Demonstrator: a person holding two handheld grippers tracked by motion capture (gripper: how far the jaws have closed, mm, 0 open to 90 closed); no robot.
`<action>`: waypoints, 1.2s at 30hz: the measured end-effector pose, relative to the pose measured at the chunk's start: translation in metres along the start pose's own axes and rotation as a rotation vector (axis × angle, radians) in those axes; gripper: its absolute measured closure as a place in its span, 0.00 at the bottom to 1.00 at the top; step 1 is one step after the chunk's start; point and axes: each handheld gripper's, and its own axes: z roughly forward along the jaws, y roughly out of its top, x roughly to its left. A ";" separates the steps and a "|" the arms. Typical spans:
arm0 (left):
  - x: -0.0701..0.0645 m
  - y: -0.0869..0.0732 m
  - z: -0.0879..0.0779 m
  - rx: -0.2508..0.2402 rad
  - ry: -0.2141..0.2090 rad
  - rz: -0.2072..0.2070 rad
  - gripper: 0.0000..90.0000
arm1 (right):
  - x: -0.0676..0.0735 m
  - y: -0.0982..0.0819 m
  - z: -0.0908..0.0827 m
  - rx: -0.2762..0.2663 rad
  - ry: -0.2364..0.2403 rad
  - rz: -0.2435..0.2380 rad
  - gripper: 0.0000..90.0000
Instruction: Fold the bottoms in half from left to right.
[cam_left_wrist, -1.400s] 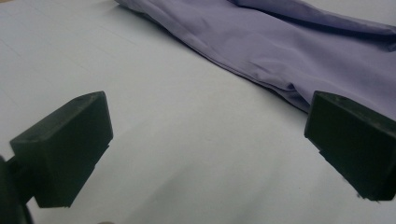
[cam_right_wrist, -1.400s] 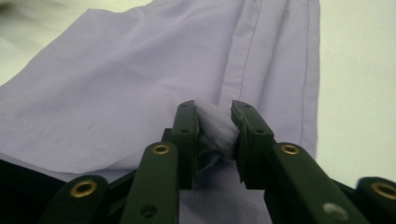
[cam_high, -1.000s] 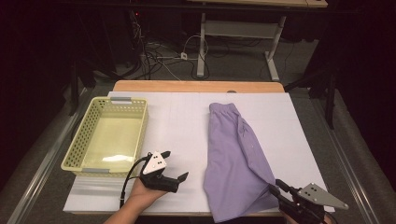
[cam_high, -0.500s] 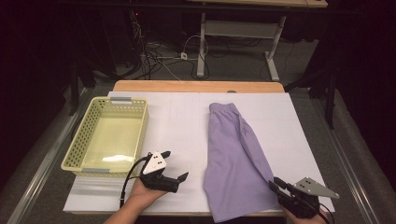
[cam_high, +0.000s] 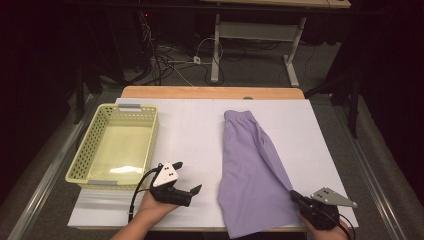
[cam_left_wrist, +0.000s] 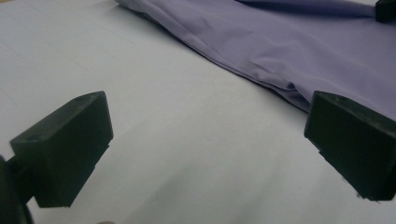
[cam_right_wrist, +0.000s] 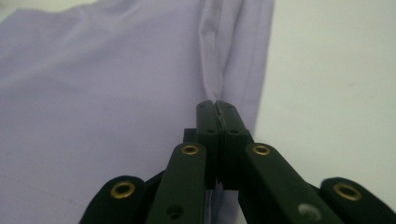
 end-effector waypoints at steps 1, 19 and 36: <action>0.000 0.000 0.000 0.001 0.000 0.000 0.01 | -0.003 0.000 -0.002 -0.007 -0.006 0.008 1.00; 0.000 0.000 0.000 0.002 -0.002 -0.001 0.01 | 0.004 0.005 -0.010 -0.075 0.039 0.031 0.74; 0.000 0.000 -0.001 -0.003 -0.007 0.005 0.01 | 0.048 0.045 0.012 -0.063 0.142 -0.033 0.54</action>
